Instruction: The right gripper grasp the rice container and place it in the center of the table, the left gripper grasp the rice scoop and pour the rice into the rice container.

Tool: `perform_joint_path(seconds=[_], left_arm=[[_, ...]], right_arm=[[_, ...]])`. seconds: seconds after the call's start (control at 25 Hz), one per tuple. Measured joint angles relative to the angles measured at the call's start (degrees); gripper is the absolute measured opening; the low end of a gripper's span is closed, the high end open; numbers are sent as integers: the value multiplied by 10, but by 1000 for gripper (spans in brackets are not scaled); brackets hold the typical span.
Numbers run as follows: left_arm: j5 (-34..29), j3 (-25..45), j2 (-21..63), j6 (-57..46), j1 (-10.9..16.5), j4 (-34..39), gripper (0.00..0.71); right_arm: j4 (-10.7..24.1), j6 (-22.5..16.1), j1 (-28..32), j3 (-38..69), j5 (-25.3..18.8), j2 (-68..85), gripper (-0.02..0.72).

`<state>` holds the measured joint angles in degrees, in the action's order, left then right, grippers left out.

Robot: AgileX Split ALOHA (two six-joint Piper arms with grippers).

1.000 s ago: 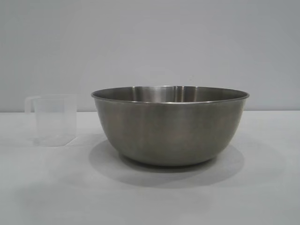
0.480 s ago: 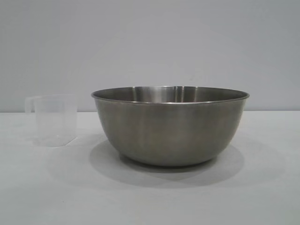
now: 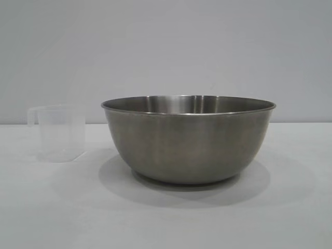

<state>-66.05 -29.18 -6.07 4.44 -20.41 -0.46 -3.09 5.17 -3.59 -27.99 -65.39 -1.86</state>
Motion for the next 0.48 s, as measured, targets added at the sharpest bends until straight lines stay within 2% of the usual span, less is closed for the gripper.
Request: perform_joint_path(seconds=[0.48], left_arm=[[18, 11, 8, 0, 0, 0, 486]], right_arm=[[0, 0, 0, 0, 0, 0, 470]])
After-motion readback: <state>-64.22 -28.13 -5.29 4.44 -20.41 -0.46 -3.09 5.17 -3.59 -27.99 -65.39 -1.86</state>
